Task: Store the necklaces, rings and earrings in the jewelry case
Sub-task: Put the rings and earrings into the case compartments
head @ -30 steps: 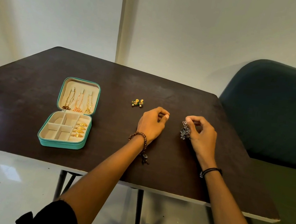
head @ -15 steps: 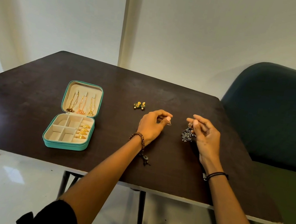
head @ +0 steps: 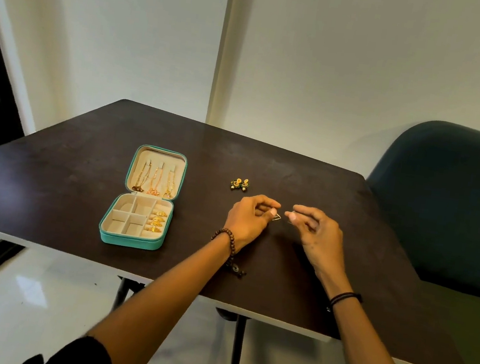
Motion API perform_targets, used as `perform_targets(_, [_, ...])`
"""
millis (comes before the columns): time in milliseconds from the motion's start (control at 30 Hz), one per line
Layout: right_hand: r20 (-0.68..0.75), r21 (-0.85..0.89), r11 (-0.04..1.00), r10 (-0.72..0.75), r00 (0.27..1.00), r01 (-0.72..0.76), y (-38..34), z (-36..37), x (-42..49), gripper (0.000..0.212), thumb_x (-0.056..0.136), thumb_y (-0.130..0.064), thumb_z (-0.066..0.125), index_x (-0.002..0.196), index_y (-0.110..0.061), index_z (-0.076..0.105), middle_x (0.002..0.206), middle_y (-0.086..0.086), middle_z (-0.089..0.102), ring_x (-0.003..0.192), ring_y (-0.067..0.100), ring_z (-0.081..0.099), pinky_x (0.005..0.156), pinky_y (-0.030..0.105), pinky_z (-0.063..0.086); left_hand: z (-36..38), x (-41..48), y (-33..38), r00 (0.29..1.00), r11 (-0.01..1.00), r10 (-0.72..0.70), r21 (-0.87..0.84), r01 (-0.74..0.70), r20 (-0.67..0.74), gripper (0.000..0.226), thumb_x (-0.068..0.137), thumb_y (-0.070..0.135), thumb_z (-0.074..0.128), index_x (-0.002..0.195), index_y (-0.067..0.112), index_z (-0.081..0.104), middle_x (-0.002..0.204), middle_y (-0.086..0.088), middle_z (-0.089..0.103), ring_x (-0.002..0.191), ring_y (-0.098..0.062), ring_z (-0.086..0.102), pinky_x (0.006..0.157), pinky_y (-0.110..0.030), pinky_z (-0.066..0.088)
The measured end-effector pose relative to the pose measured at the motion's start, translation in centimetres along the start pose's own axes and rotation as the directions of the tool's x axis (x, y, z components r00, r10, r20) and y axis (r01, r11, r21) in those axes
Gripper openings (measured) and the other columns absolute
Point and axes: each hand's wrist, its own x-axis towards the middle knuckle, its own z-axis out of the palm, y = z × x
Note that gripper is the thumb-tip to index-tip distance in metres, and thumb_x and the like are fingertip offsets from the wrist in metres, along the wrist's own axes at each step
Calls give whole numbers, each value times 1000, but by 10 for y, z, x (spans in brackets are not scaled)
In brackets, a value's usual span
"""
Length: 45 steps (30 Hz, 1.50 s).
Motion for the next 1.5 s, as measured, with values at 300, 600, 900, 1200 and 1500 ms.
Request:
perform_targets(300, [32, -50, 998, 46, 998, -45, -16, 62, 13, 9, 89, -17, 76, 97, -17, 78, 91, -6, 77, 85, -3, 71, 82, 17, 55, -48, -1, -10, 990, 959, -56, 269, 89, -129, 18, 96, 19, 60, 108, 26, 71, 96, 5, 71, 81, -5, 61, 87, -27, 53])
perform_targets(600, [1, -135, 991, 28, 1000, -28, -17, 95, 32, 11, 91, -19, 75, 100, -16, 79, 92, -4, 76, 88, 1, 68, 71, 0, 43, -55, 13, -20, 983, 848, 24, 525, 76, -181, 31, 100, 29, 51, 128, 33, 62, 118, 3, 64, 111, -17, 58, 85, -35, 50])
perform_targets(900, [28, -177, 984, -12, 1000, 17, -17, 107, 45, 13, 91, -20, 74, 102, -17, 79, 95, -2, 76, 89, 6, 69, 77, 11, 49, -59, 21, -16, 947, 884, -61, 423, 198, -316, 20, 94, 36, 61, 112, 33, 69, 104, 12, 72, 103, -10, 64, 78, -26, 44])
perform_targets(1200, [38, -243, 969, -33, 999, 41, -18, 109, 44, 16, 94, -18, 71, 107, -13, 77, 104, 3, 70, 90, 9, 64, 69, 2, 40, -57, 21, -16, 942, 861, -44, 466, 206, -334, 21, 96, 35, 58, 115, 34, 69, 111, 8, 70, 105, -13, 64, 75, -25, 43])
perform_targets(1500, [-11, -287, 958, -27, 1000, 23, -21, 104, 34, 21, 102, -18, 56, 112, -11, 73, 105, 2, 71, 94, 8, 58, 75, 11, 34, -56, 18, -19, 930, 889, -71, 400, 223, -360, 23, 103, 25, 47, 118, 24, 63, 116, 1, 68, 108, -19, 62, 80, -30, 43])
